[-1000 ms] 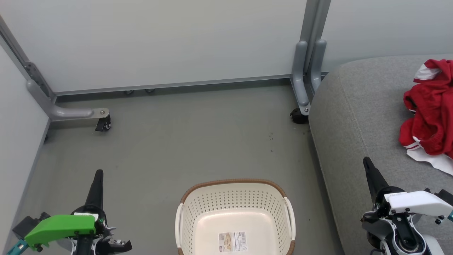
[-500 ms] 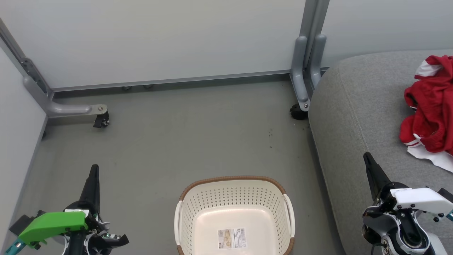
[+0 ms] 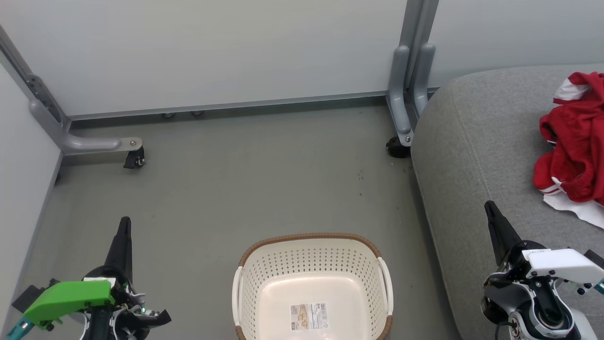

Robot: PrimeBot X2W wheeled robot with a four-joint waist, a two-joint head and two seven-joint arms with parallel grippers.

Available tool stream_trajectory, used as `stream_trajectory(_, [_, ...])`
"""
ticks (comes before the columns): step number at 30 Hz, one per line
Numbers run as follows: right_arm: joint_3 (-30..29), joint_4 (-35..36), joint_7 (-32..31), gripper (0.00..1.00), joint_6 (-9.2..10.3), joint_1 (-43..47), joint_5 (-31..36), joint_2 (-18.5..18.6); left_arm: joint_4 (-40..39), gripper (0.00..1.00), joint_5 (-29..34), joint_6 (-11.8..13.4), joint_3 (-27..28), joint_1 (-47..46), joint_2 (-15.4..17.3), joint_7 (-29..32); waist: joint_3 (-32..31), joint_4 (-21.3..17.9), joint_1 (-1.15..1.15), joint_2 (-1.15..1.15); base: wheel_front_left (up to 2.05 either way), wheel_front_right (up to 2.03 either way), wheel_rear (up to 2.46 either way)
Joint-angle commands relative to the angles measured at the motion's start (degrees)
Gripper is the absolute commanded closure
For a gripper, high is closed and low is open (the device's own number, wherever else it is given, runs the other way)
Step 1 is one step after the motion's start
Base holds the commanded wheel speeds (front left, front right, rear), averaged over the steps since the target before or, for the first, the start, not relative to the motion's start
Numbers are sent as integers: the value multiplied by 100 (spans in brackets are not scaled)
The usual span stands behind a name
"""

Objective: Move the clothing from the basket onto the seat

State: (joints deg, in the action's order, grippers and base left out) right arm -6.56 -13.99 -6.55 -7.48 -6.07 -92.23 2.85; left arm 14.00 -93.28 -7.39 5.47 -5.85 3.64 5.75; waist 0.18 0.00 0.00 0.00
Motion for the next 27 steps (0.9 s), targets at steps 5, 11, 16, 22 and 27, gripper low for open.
stream_trajectory(5, [-12,-12,-21,100,-2,-42,-29,7,7,100,10,-27,31,-68,-2,14,0,0,0,0,0,0,0])
stream_trajectory(11, [-11,-12,-21,100,-2,-42,-29,7,7,100,21,-27,40,-69,-6,24,0,0,0,0,0,0,0])
stream_trajectory(16, [-12,-12,-22,100,-2,-42,-28,7,7,100,28,-27,47,-70,-8,25,0,0,0,0,0,0,0])
stream_trajectory(22, [-12,-12,-22,100,-2,-42,-28,7,9,100,35,-27,53,-71,-13,30,0,0,0,0,0,0,0])
stream_trajectory(27, [-12,-12,-22,100,-2,-42,-28,7,7,100,42,-27,59,-71,-16,37,0,0,0,0,0,0,0])
